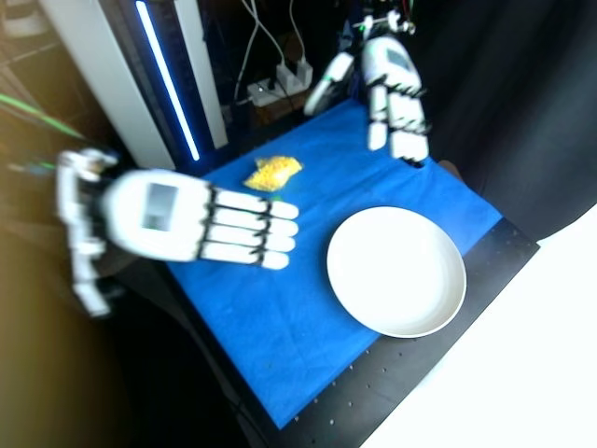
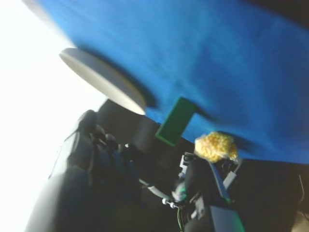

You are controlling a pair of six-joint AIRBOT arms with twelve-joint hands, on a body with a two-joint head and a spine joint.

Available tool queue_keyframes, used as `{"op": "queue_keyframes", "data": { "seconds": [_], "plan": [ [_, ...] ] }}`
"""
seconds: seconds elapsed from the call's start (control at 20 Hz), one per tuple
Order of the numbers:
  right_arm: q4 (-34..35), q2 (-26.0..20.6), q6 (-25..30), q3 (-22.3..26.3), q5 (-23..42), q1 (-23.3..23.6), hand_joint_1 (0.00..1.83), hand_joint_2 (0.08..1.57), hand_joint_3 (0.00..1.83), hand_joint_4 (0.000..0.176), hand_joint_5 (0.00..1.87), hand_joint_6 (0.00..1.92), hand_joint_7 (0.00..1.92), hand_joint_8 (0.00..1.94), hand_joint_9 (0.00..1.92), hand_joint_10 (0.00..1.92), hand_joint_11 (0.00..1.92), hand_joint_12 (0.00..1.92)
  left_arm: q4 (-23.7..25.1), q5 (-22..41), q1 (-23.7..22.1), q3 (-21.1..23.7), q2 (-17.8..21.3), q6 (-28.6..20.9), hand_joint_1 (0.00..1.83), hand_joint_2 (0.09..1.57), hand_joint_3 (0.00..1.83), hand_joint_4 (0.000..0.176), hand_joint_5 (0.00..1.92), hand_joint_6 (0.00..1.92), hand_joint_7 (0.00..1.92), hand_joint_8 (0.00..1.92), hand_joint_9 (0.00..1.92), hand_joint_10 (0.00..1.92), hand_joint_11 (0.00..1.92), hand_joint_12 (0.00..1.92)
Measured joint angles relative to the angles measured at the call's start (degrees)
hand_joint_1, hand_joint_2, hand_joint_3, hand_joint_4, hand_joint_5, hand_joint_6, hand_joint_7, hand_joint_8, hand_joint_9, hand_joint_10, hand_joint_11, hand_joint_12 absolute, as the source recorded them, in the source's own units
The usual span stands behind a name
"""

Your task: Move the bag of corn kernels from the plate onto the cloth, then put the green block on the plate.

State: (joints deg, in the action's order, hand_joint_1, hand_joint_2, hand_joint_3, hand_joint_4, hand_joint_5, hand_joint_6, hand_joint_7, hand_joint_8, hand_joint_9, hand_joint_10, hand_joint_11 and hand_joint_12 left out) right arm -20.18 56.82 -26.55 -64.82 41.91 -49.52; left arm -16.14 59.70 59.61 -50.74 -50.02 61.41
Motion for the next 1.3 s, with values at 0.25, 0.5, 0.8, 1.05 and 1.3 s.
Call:
{"op": "queue_keyframes", "data": {
  "seconds": [0.25, 0.5, 0.8, 1.05, 1.3],
  "plan": [
    [-0.24, 4.02, 0.92, -2.62, -1.79, 1.14, 0.73, 1.26, 0.00, 0.000, 0.00, 0.00, 0.00, 0.00, 0.04, 0.02, 0.00, 0.64, -2.49, 3.48, 1.55, 0.70, 0.00, 0.55, 0.38, 1.07, 0.02, 0.134, 0.00, 0.00, 0.00, 0.00, 0.00, 0.00, 0.00, 0.00],
    [-1.86, 6.75, 1.03, -4.22, -4.22, 3.30, 1.06, 1.26, 0.00, 0.000, 0.26, 0.13, 0.51, 0.48, 0.53, 1.19, 0.45, 1.73, -4.70, 5.09, 2.89, 1.07, -0.48, 0.50, 0.32, 1.14, 0.01, 0.126, 0.00, 0.00, 0.00, 0.00, 0.00, 0.00, 0.00, 0.00],
    [-1.92, 6.84, 1.07, -5.11, -5.66, 5.05, 1.20, 1.24, 0.00, 0.000, 0.64, 1.34, 0.86, 1.39, 1.00, 1.30, 0.94, 1.59, -5.09, 6.01, 3.61, 1.07, -0.59, 0.50, 0.37, 1.15, 0.00, 0.130, 0.00, 0.00, 0.00, 0.00, 0.00, 0.00, 0.00, 0.00],
    [-5.38, 5.70, 1.09, -5.11, -5.68, 11.93, 1.19, 1.28, 0.00, 0.000, 0.57, 1.36, 0.81, 1.55, 1.05, 1.49, 1.02, 1.73, -5.33, 6.36, 4.02, 1.18, -0.87, 0.46, 0.34, 1.16, 0.01, 0.155, 0.00, 0.00, 0.00, 0.00, 0.00, 0.00, 0.00, 0.00],
    [-10.10, 5.38, 4.98, -7.85, -5.18, 18.29, 1.33, 1.22, 0.00, 0.000, 0.64, 1.31, 0.75, 1.33, 0.89, 1.46, 0.86, 1.63, -5.92, 6.32, 4.02, 1.11, -1.09, 0.44, 0.32, 1.20, 0.01, 0.156, 0.00, 0.00, 0.00, 0.00, 0.00, 0.00, 0.00, 0.00]
  ]
}}
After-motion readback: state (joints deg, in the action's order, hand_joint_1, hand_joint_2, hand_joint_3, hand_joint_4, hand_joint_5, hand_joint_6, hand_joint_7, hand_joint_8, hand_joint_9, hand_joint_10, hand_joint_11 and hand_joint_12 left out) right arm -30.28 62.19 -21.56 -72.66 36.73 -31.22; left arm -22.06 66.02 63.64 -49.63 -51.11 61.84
